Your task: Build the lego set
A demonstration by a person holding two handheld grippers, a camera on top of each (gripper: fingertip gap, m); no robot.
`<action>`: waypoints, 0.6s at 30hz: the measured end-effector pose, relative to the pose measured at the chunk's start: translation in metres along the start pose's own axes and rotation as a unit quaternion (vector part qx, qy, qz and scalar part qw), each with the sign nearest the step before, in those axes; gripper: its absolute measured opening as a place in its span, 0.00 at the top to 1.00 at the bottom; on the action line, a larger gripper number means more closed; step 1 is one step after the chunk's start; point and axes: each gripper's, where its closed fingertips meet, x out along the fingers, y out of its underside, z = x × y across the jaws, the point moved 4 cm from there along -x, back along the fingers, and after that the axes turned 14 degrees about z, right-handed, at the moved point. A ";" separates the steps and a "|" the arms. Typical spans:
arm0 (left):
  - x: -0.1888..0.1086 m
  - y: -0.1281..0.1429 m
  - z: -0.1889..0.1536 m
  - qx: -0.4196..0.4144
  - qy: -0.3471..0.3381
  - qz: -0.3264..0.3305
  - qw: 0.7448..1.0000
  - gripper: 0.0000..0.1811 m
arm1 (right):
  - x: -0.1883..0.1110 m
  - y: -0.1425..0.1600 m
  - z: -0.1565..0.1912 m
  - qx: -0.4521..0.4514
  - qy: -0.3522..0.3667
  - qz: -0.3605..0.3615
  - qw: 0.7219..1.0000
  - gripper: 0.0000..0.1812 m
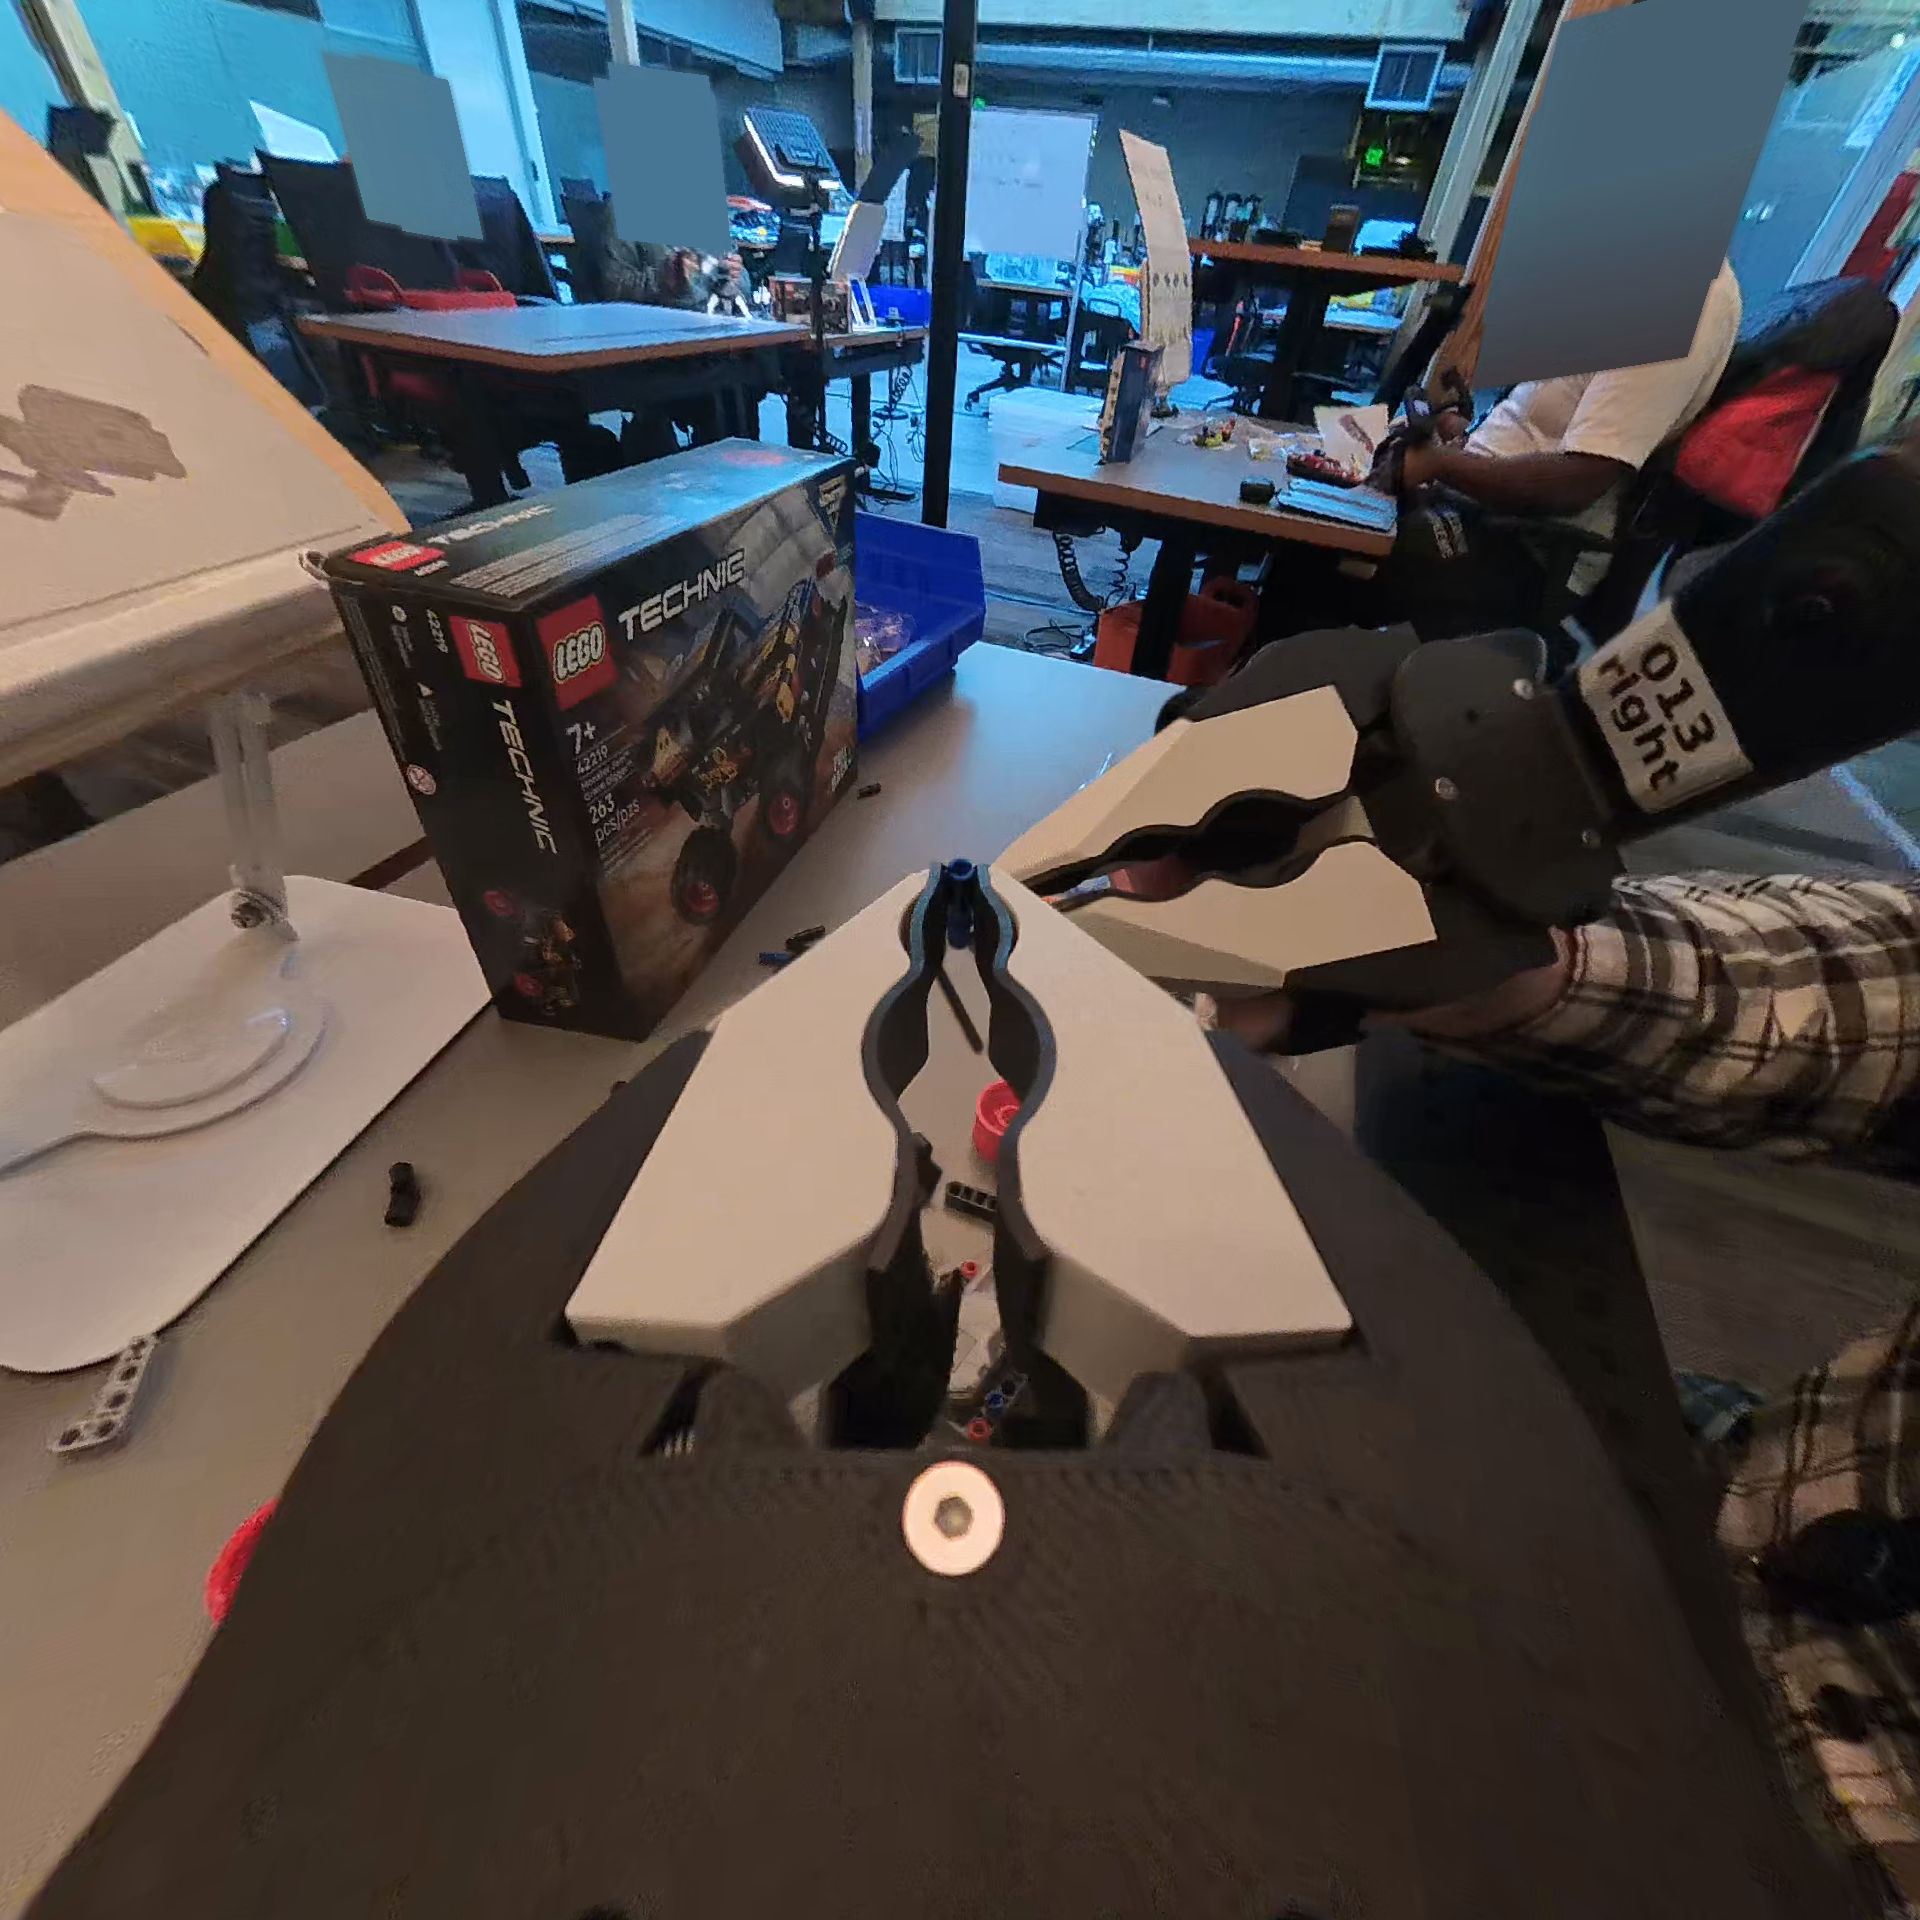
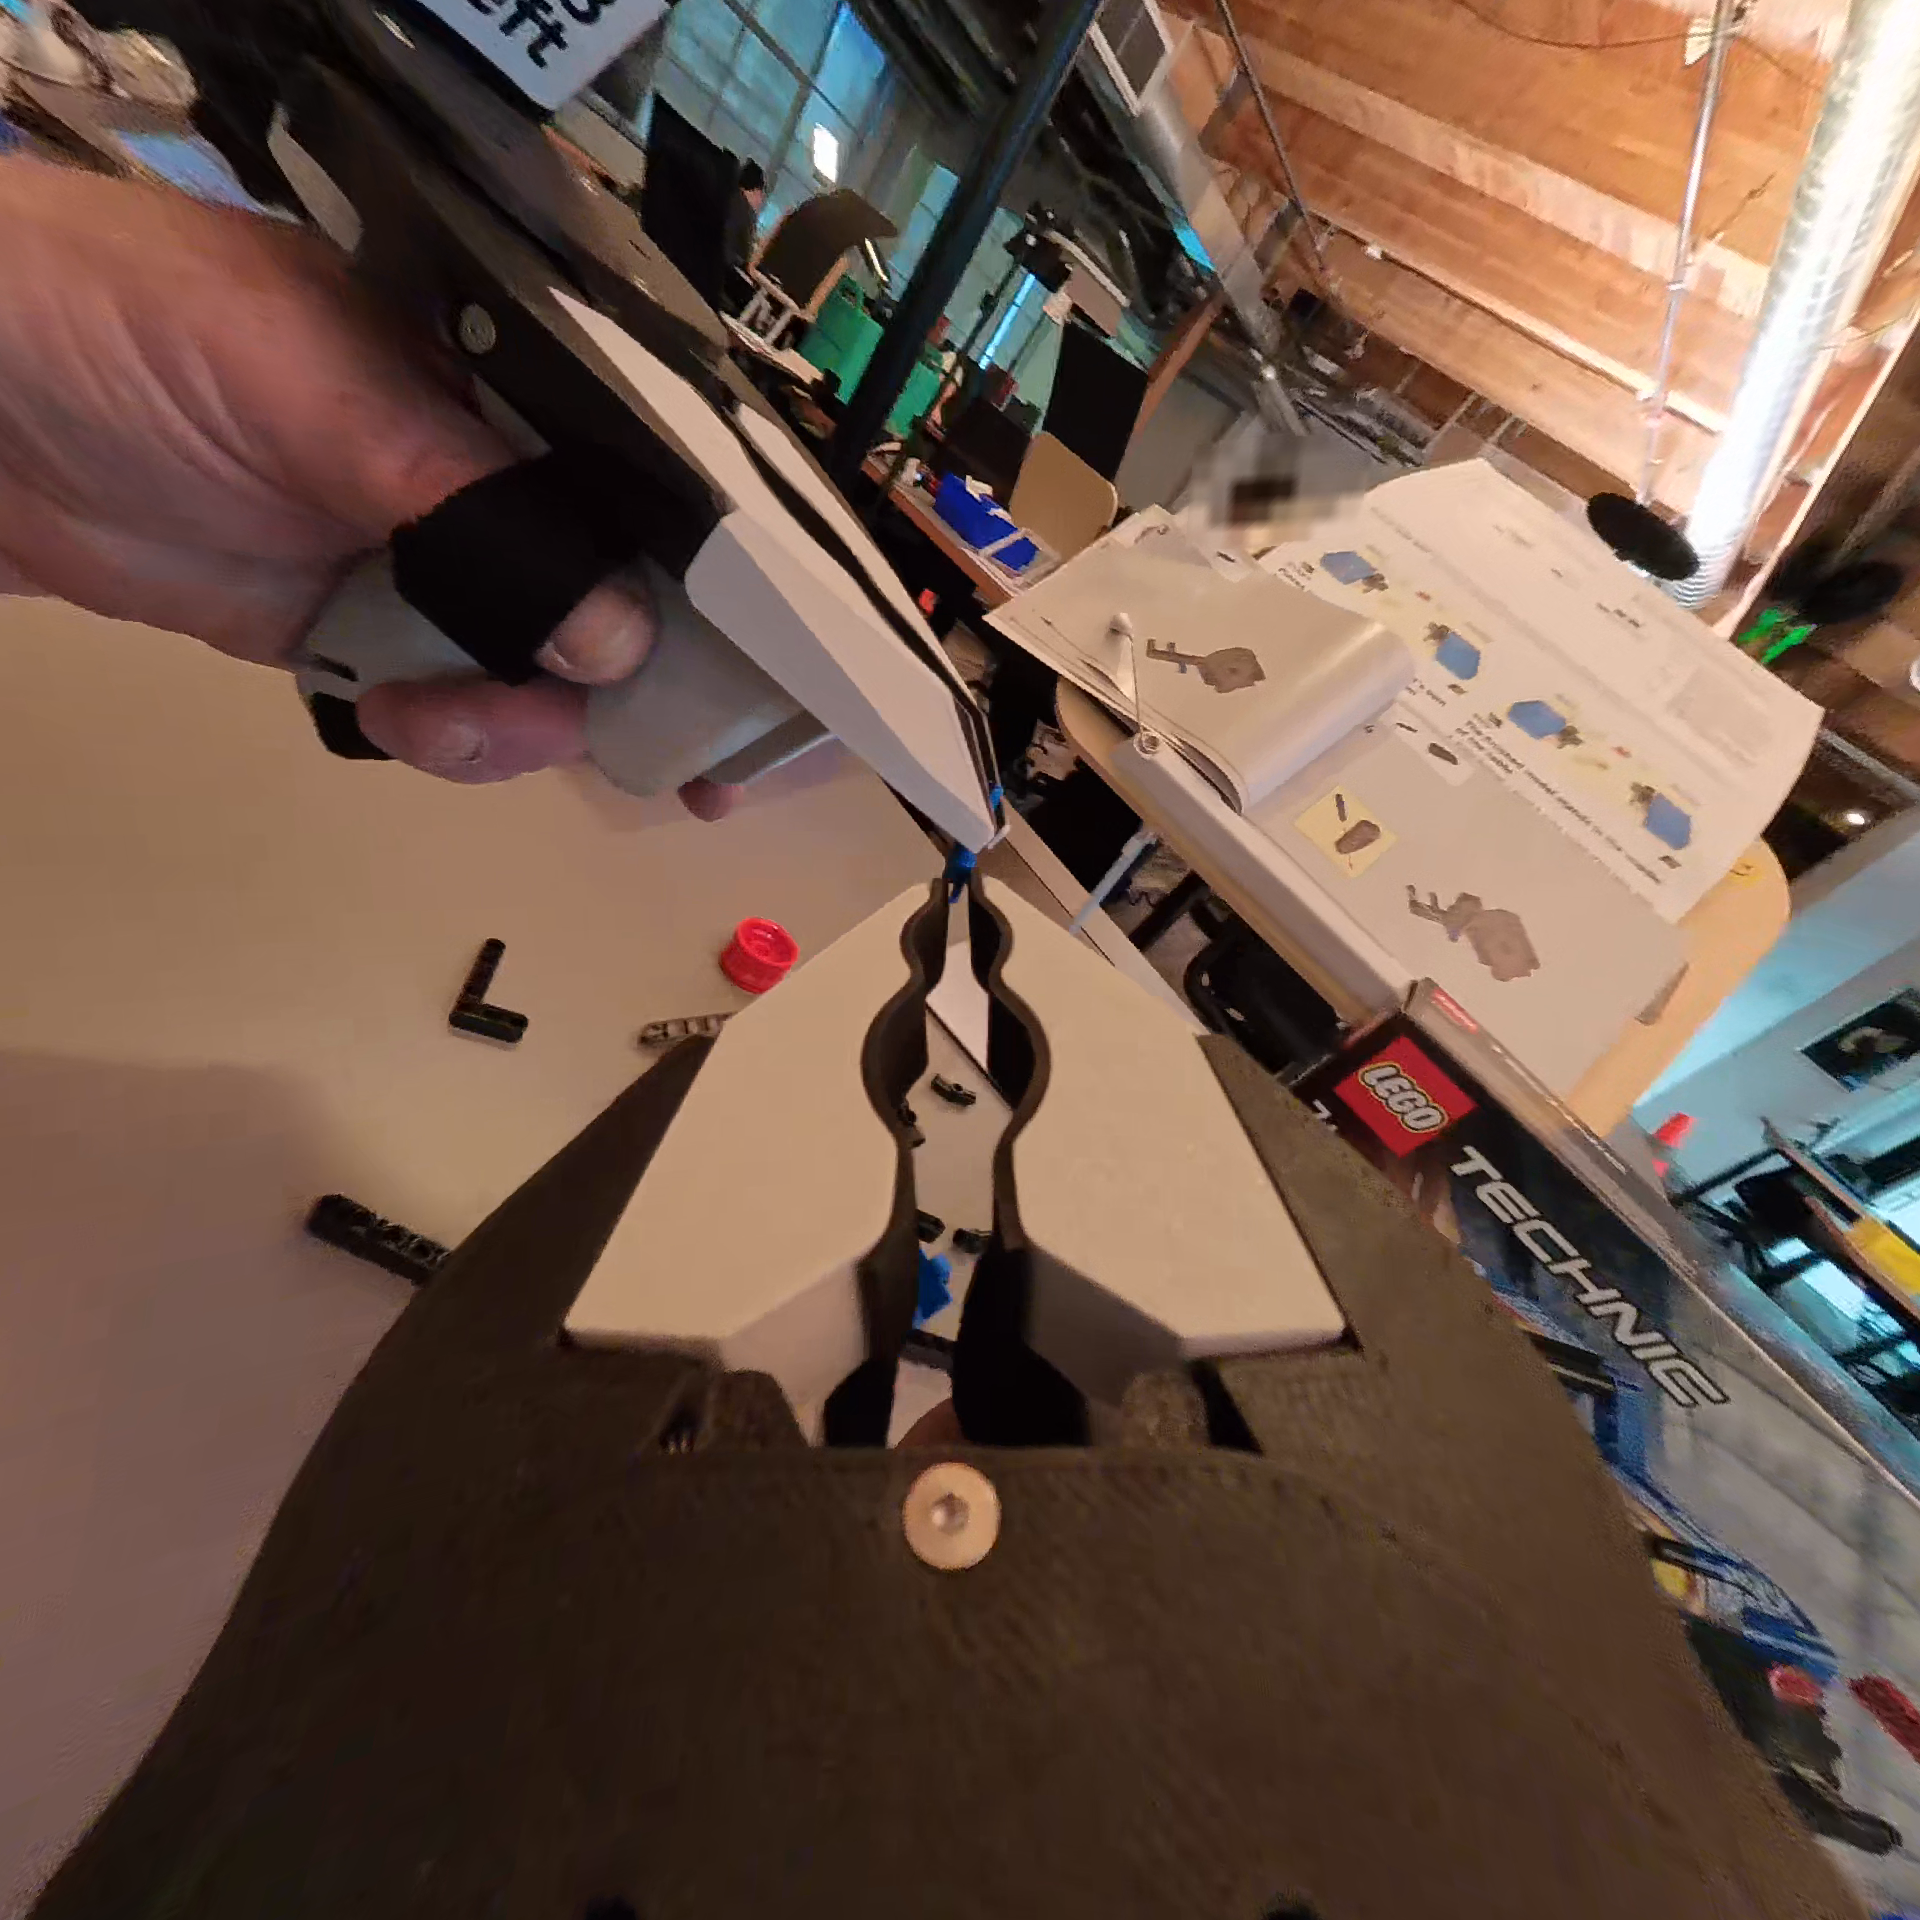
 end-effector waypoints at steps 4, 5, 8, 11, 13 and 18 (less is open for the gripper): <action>0.003 0.000 0.003 -0.013 0.006 -0.003 1.000 0.99 | 0.002 0.001 0.001 0.023 -0.005 0.000 1.000 1.00; 0.003 -0.001 0.002 -0.015 0.011 -0.008 1.000 0.99 | 0.002 0.000 0.001 0.030 -0.008 -0.005 1.000 1.00; 0.003 0.000 0.001 0.002 0.003 -0.006 1.000 0.99 | 0.002 -0.001 0.001 0.072 -0.042 -0.017 0.996 1.00; 0.002 0.000 0.001 0.033 -0.006 -0.006 0.999 0.99 | 0.002 0.002 -0.003 0.179 -0.126 -0.041 0.975 1.00; 0.000 0.003 0.003 0.085 -0.051 0.009 0.995 0.99 | 0.001 0.007 -0.010 0.250 -0.176 -0.051 0.951 1.00; -0.003 0.006 -0.002 0.253 -0.161 0.041 0.953 0.99 | -0.005 0.009 -0.023 0.327 -0.257 -0.054 0.908 0.92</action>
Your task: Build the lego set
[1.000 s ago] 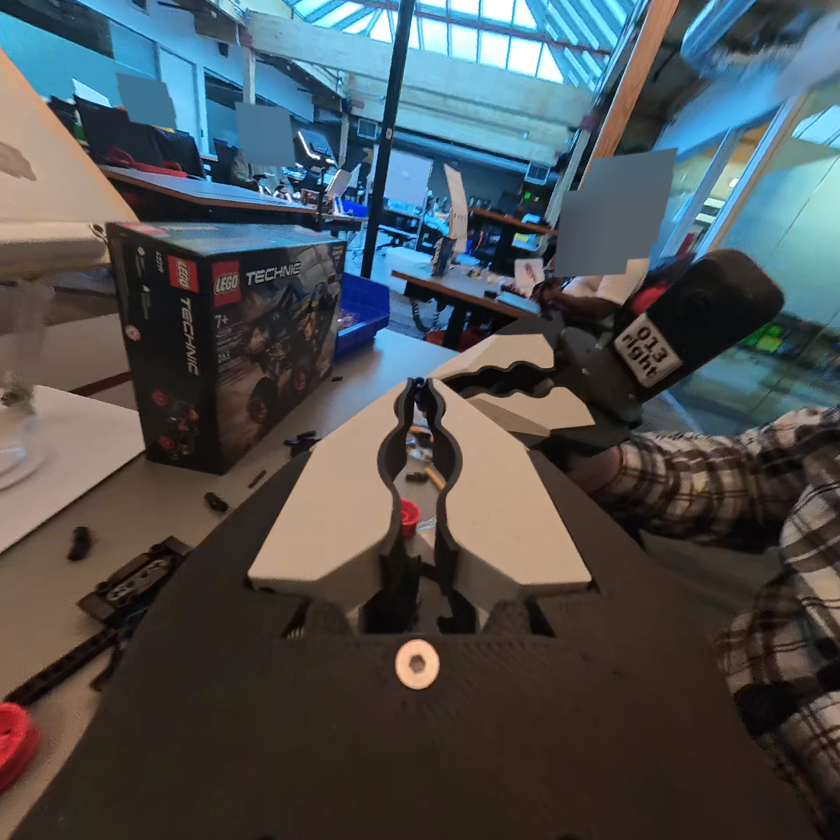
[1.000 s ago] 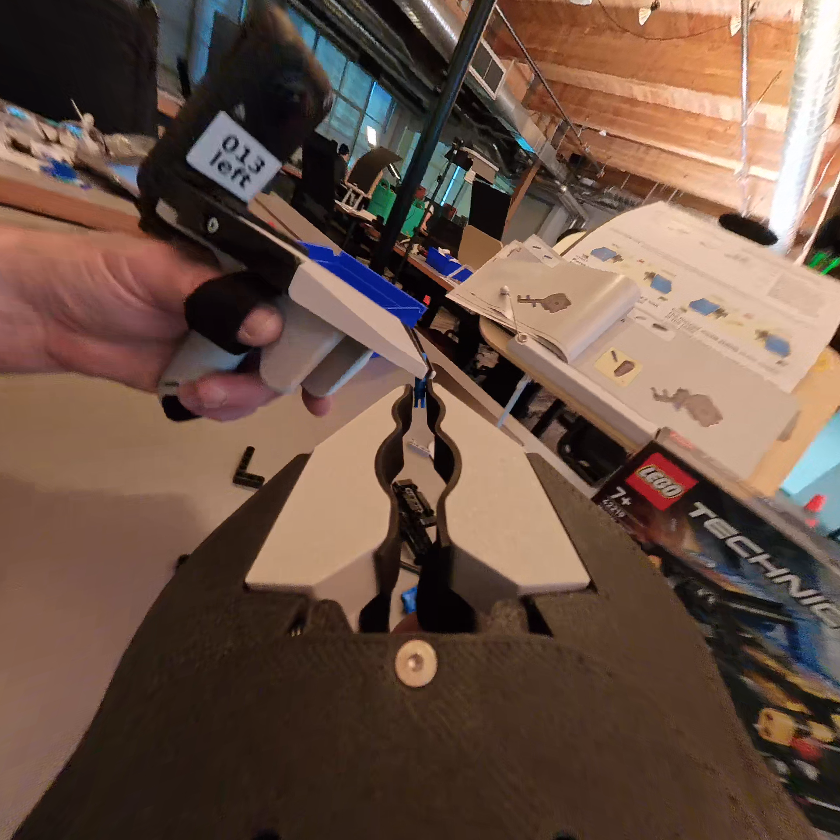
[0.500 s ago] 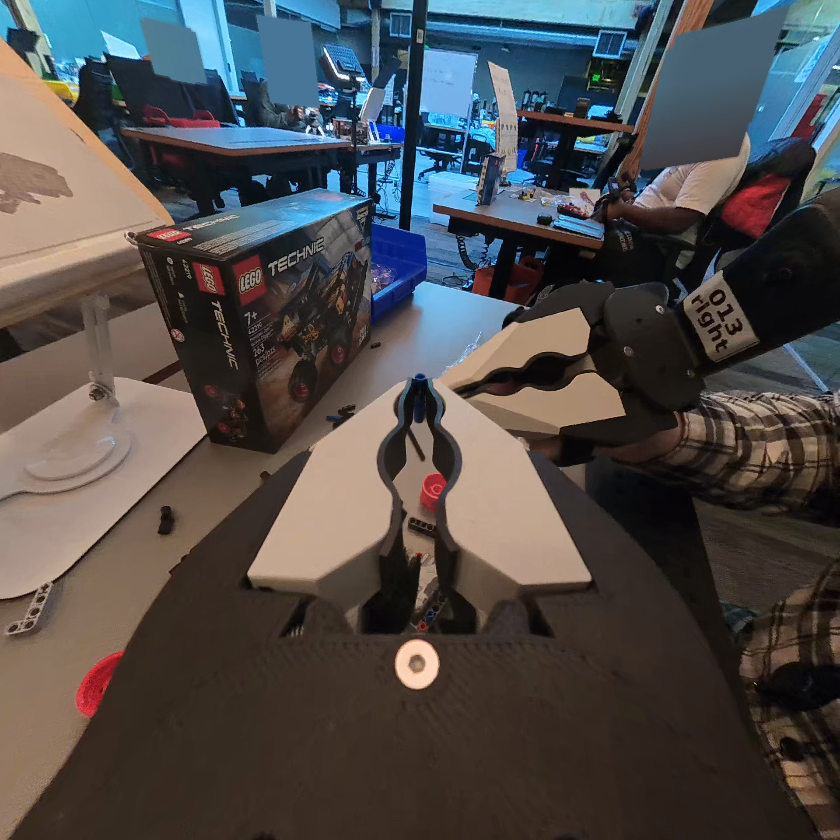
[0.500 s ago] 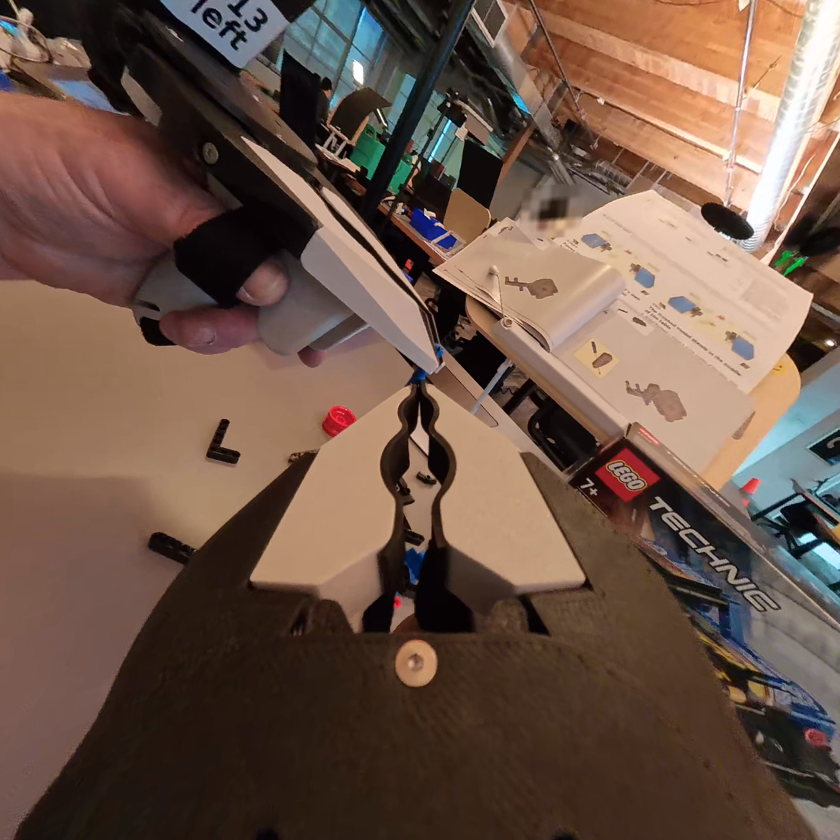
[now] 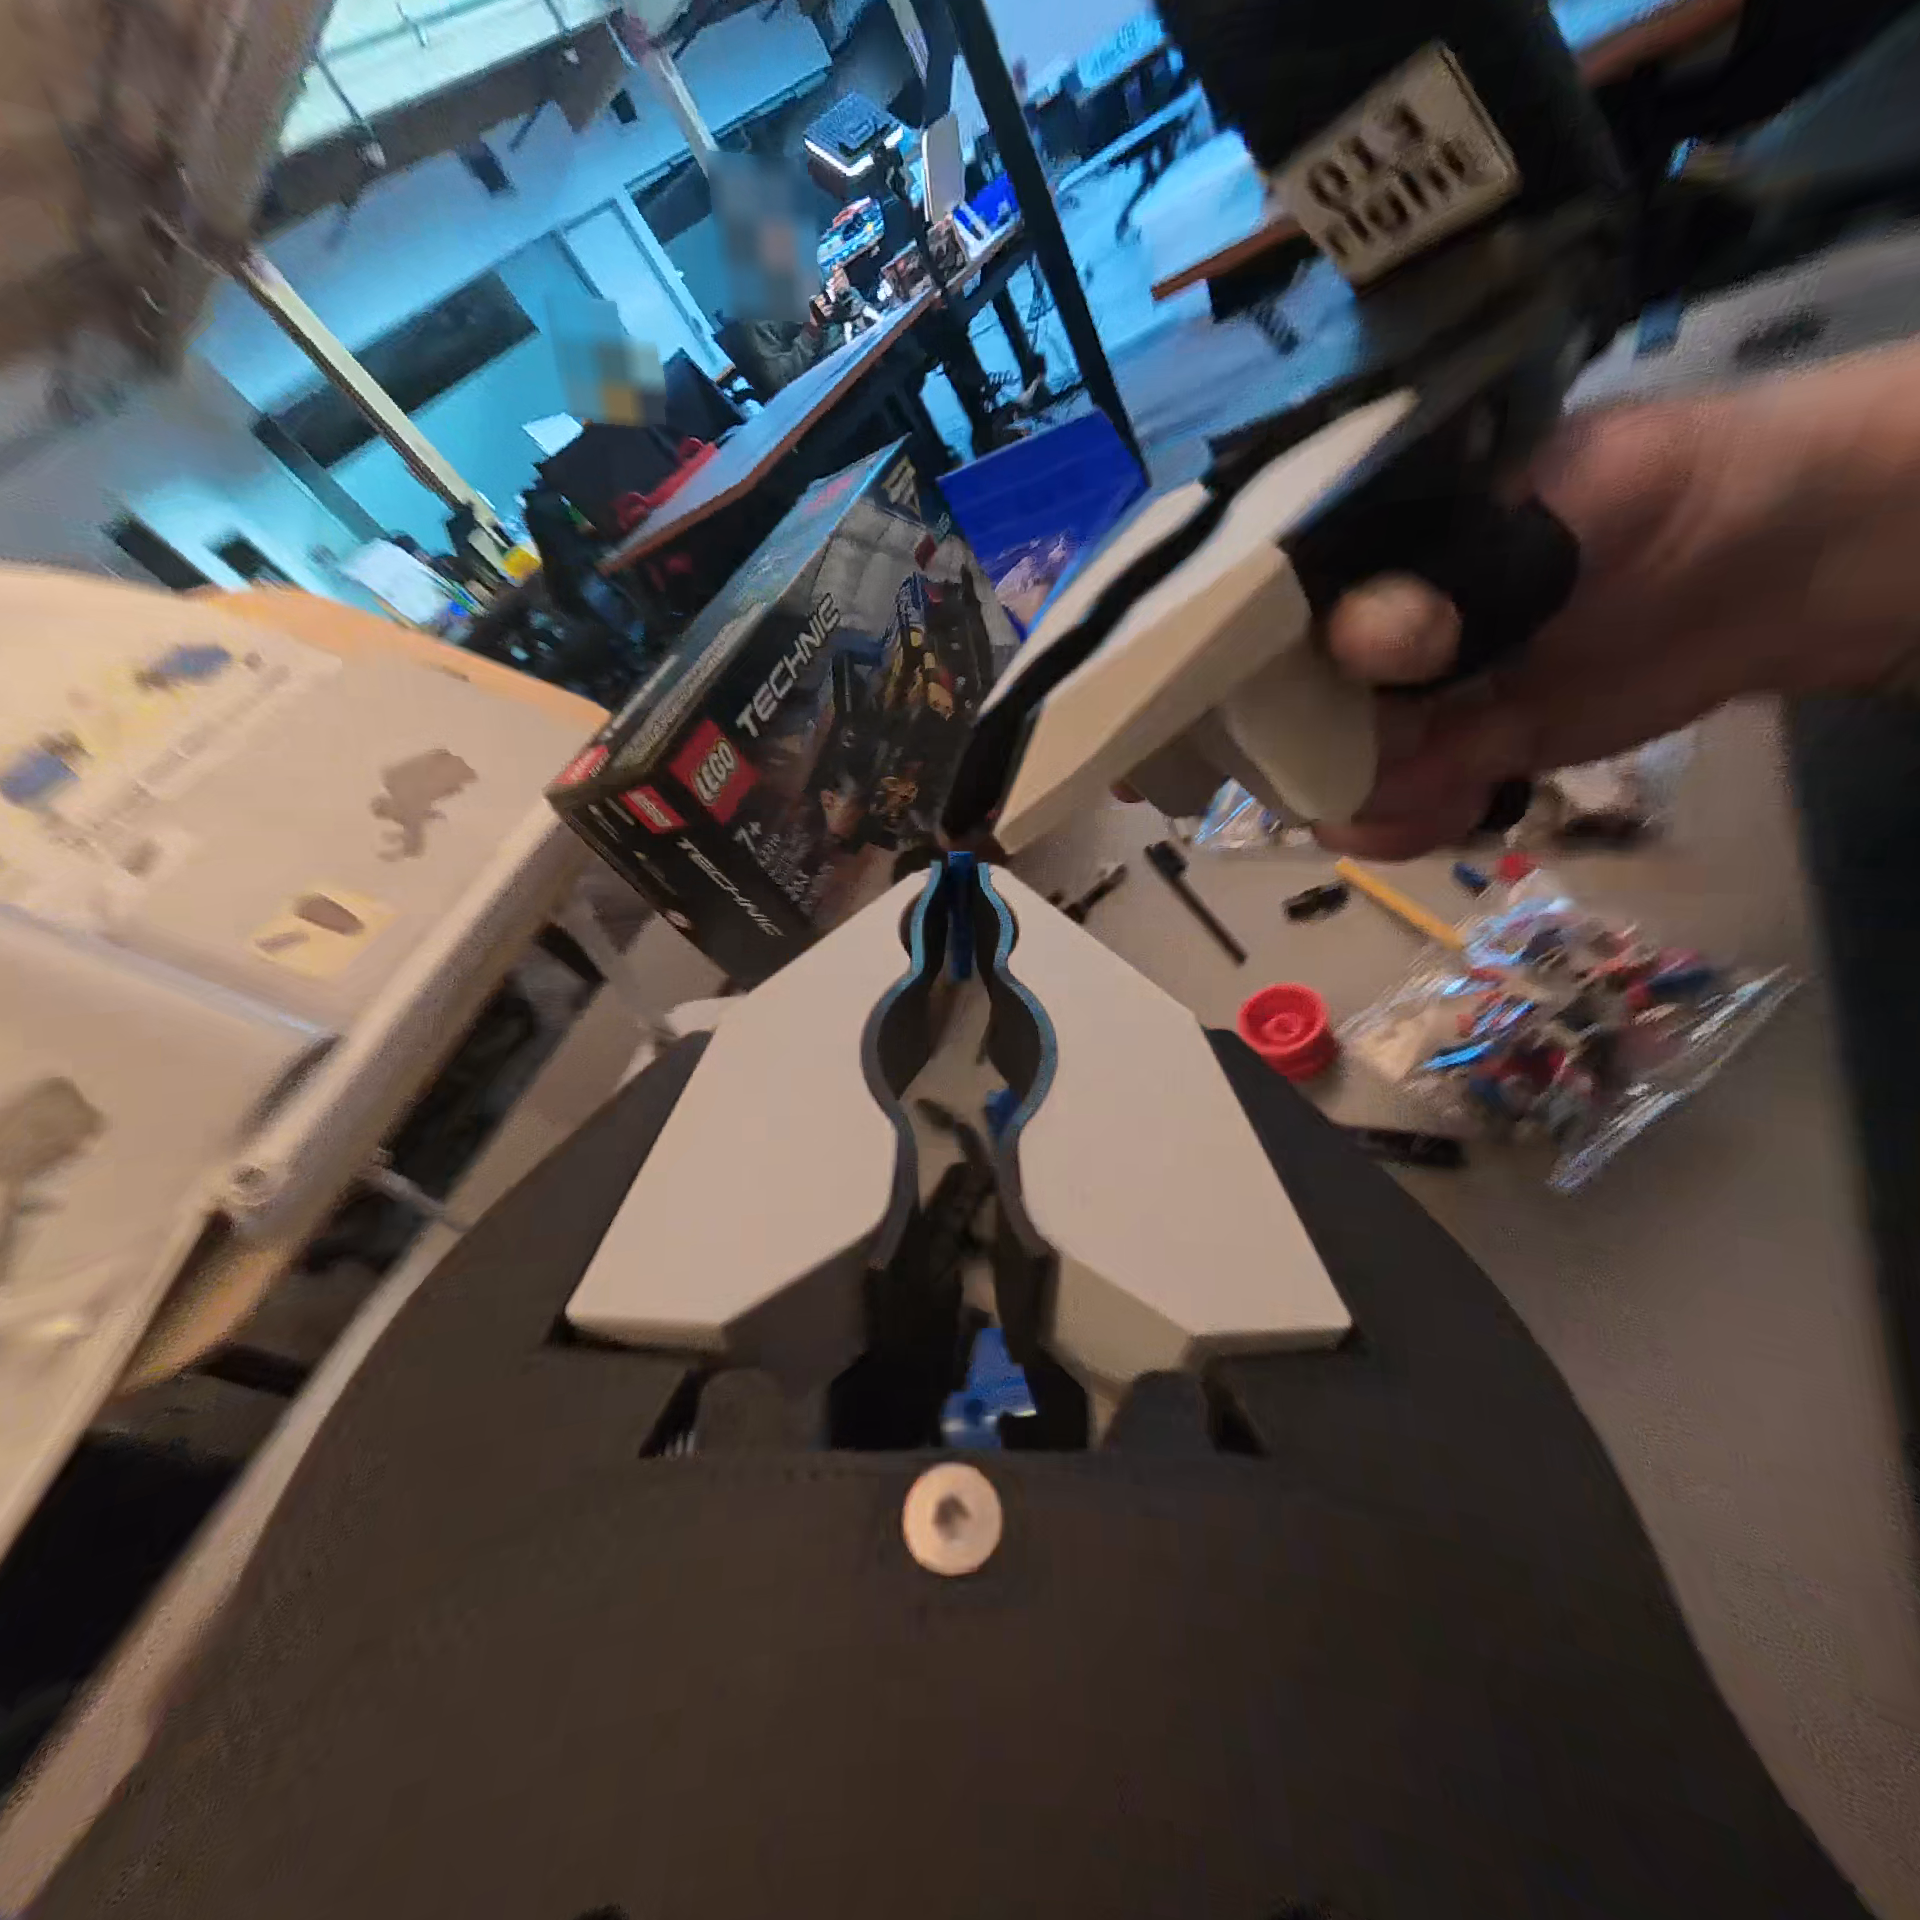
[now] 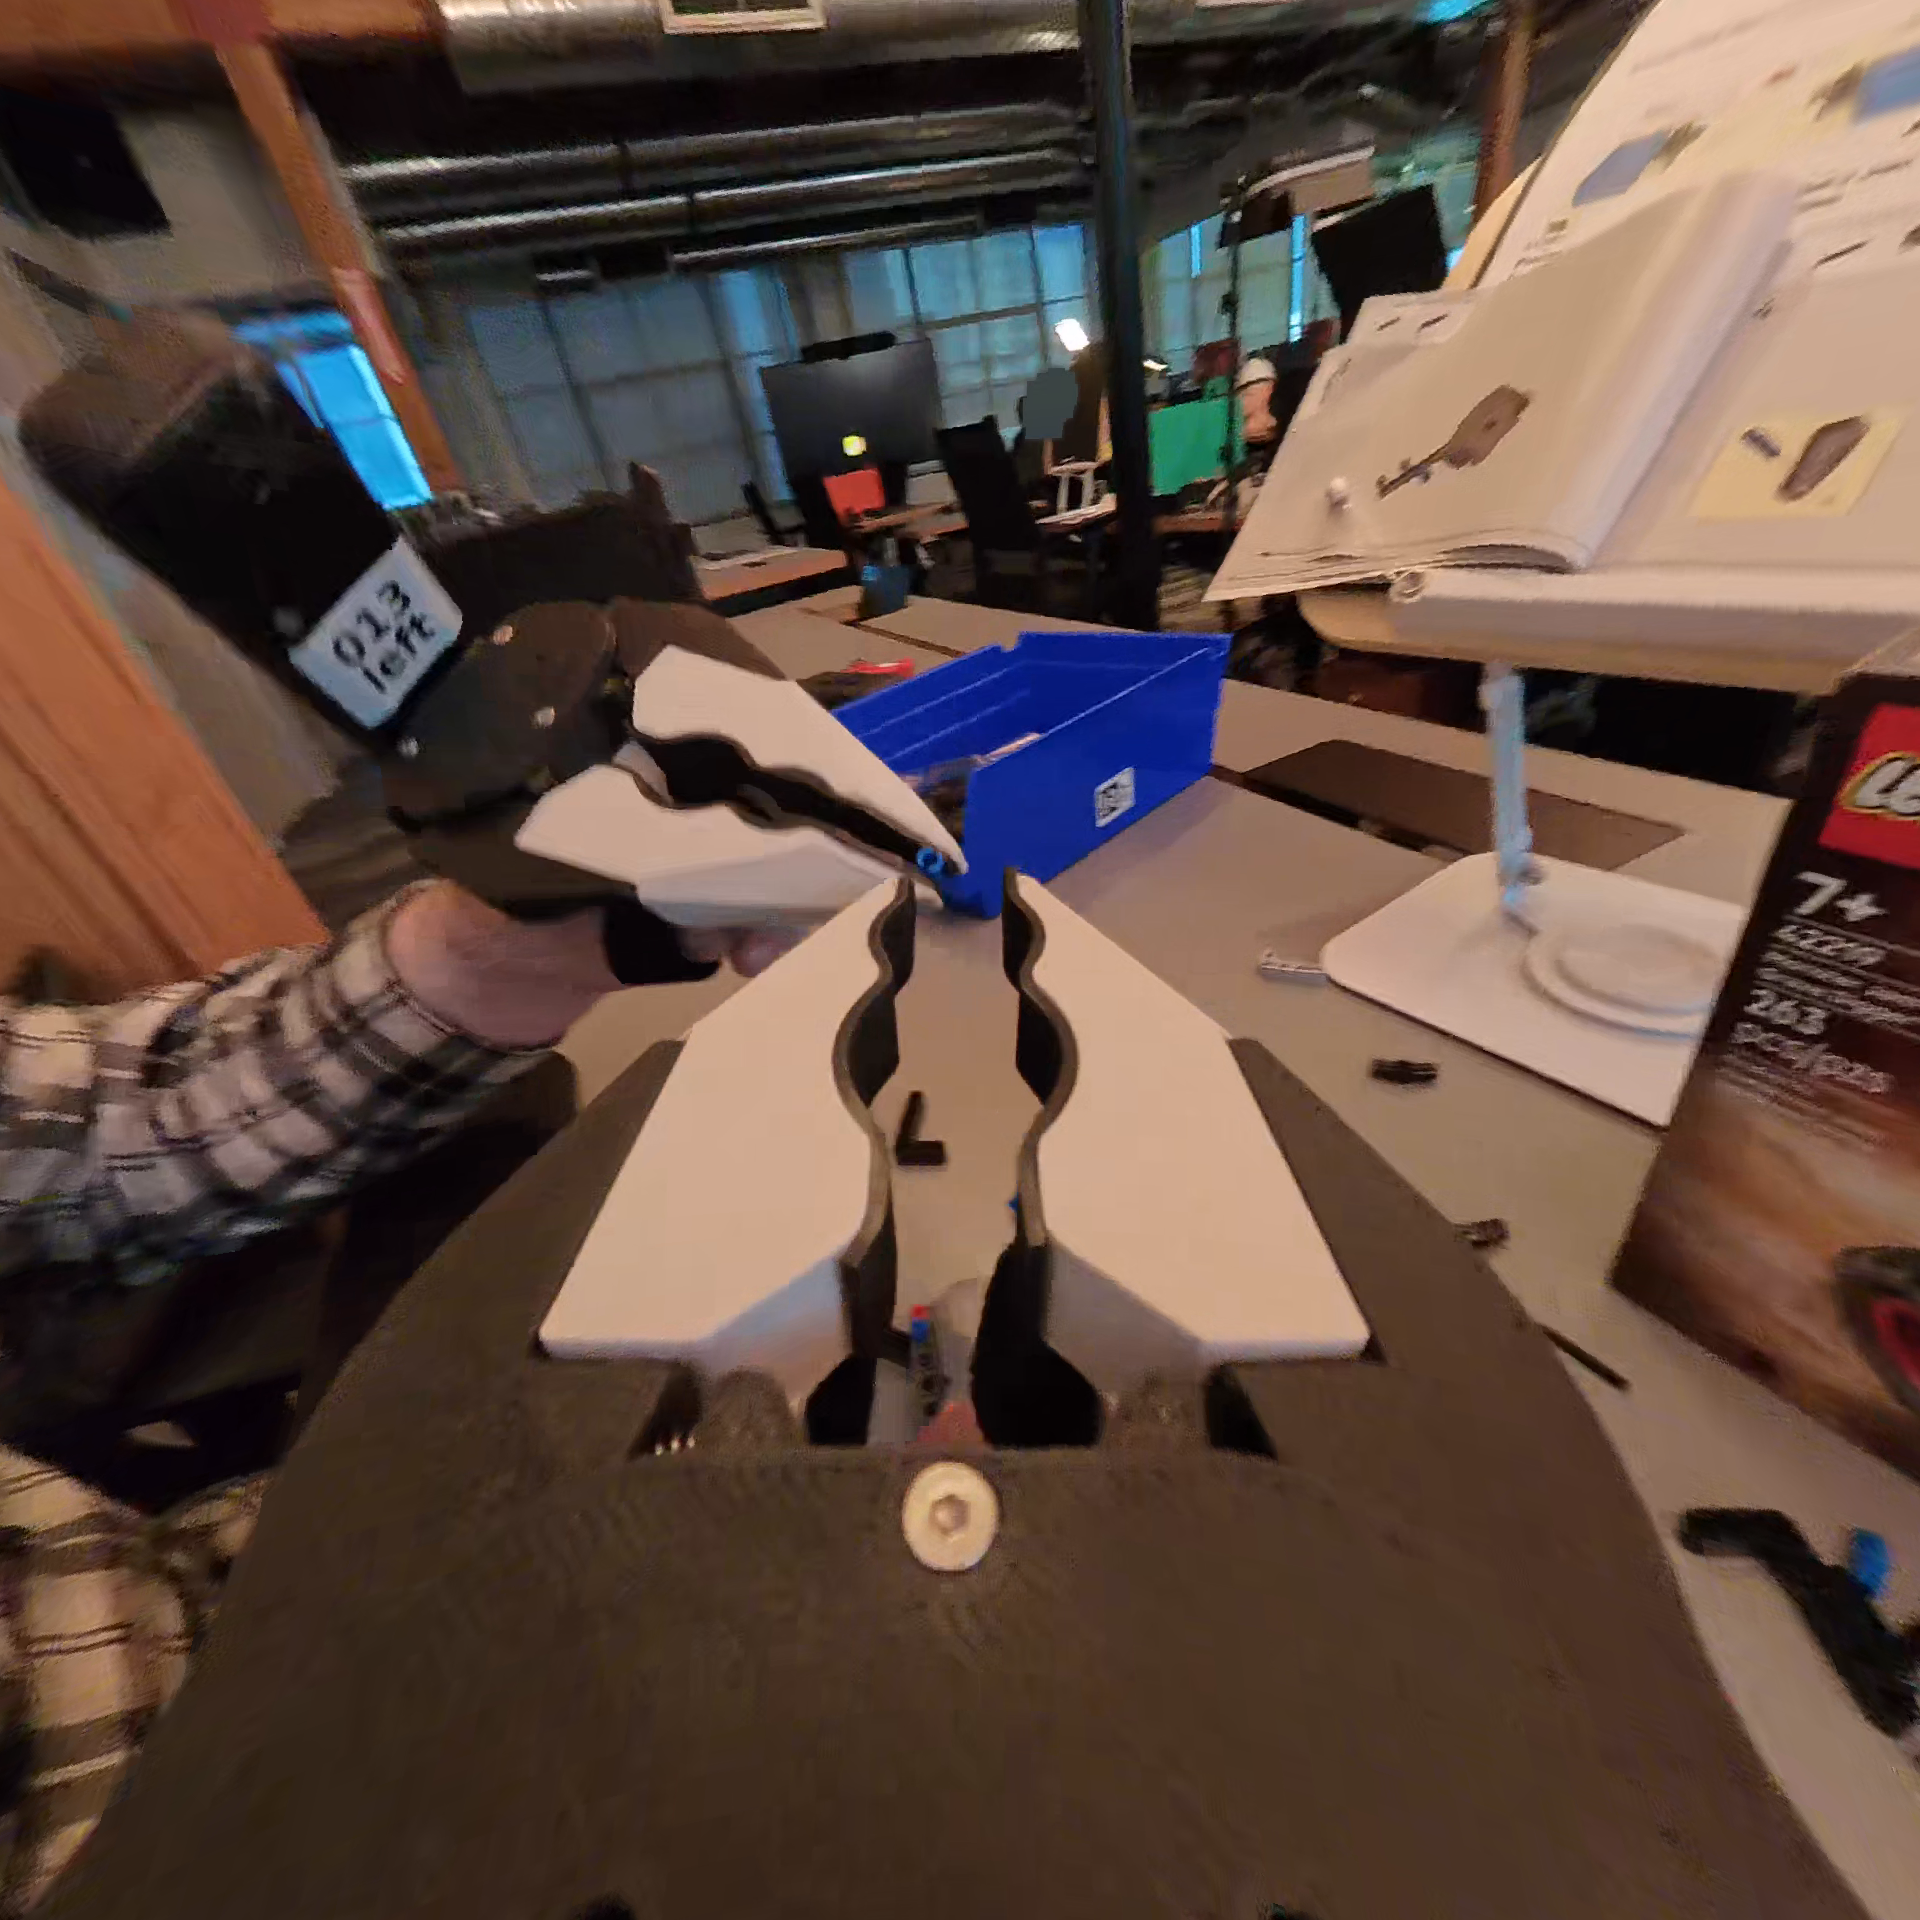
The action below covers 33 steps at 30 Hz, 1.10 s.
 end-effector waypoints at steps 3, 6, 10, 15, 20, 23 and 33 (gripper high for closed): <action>0.000 0.003 -0.001 0.085 -0.052 0.028 0.995 0.99 | 0.003 0.000 0.000 0.012 -0.016 0.024 1.000 0.92; -0.002 0.008 -0.002 0.149 -0.086 0.052 0.984 0.99 | 0.004 0.003 0.001 0.021 -0.026 0.048 0.998 0.95; -0.007 0.007 -0.001 0.218 -0.128 0.053 0.966 0.99 | 0.005 0.003 0.002 0.073 -0.066 0.043 0.994 0.97; -0.007 0.009 -0.003 0.284 -0.140 0.065 0.946 0.99 | 0.006 0.006 0.002 0.114 -0.108 0.027 0.987 0.95; -0.008 0.011 -0.003 0.300 -0.147 0.066 0.940 0.99 | 0.006 0.007 0.000 0.093 -0.089 0.031 0.991 0.99; -0.010 0.009 0.000 0.288 -0.159 0.053 0.943 0.98 | 0.003 0.004 0.000 0.086 -0.083 0.018 0.993 0.99; -0.016 0.012 0.002 0.274 -0.158 0.046 0.948 0.99 | -0.005 0.002 0.002 0.095 -0.116 0.018 0.989 0.99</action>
